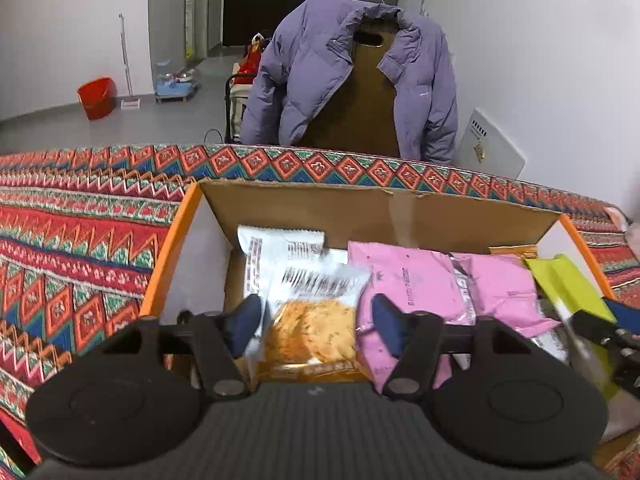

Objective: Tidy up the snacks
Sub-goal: 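Carry the biscuit packet and yellow-green bar into the red box and open both tools, then withdraw both open tools from the box back to the remaining snacks, then grasp the red-blue candy bag with the left tool while the right tool grasps the pale green bar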

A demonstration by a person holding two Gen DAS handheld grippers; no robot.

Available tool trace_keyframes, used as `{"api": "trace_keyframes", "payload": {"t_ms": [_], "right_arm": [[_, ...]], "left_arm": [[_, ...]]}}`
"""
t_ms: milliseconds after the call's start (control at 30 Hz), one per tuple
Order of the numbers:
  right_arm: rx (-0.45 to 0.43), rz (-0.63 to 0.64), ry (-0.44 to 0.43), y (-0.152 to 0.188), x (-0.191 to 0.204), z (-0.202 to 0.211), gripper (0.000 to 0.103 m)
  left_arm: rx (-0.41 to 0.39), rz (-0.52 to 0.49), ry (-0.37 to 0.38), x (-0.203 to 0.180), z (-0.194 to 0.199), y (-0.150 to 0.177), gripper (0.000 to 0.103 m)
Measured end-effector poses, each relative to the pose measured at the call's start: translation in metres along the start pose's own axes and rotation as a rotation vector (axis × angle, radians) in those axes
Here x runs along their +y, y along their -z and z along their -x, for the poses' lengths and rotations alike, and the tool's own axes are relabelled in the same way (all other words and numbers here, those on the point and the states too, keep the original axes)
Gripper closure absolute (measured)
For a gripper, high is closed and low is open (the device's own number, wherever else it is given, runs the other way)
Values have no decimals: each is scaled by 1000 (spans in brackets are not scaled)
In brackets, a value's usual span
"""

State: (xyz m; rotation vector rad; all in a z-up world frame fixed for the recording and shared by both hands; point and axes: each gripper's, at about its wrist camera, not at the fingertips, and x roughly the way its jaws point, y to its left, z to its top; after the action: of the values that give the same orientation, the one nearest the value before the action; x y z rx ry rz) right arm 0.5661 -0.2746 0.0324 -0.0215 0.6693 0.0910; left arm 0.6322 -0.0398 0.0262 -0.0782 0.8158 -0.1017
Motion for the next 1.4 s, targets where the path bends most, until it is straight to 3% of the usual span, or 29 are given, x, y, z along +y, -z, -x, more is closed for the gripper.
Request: {"api": "trace_keyframes", "payload": {"t_ms": [200, 267, 400, 600, 767, 900, 1067, 1233, 1400], "right_arm": [[-27, -23, -13, -11, -5, 16, 55], [-43, -32, -24, -16, -9, 33, 55], [-49, -17, -75, -24, -15, 65, 43], [-98, 3, -108, -11, -15, 127, 38], [-127, 42, -141, 20, -10, 180, 29], [-188, 56, -226, 60, -9, 224, 21], [-233, 101, -266, 117, 0, 273, 14], [-273, 148, -305, 179, 6, 309, 10], [-261, 128, -237, 234, 5, 321, 10]], "left_arm": [[-40, -67, 6, 0, 34, 1, 31], [-61, -83, -5, 1, 50, -2, 31], [-97, -94, -14, 0, 87, -8, 29], [-158, -121, -14, -4, 153, 16, 26], [-254, -185, -7, -17, 216, 69, 20], [-325, -228, 15, -24, 260, 126, 14], [-378, -187, 6, -27, 305, 204, 10], [-387, -155, -7, -29, 336, 262, 6], [-322, -138, 0, -34, 345, 308, 6]]}}
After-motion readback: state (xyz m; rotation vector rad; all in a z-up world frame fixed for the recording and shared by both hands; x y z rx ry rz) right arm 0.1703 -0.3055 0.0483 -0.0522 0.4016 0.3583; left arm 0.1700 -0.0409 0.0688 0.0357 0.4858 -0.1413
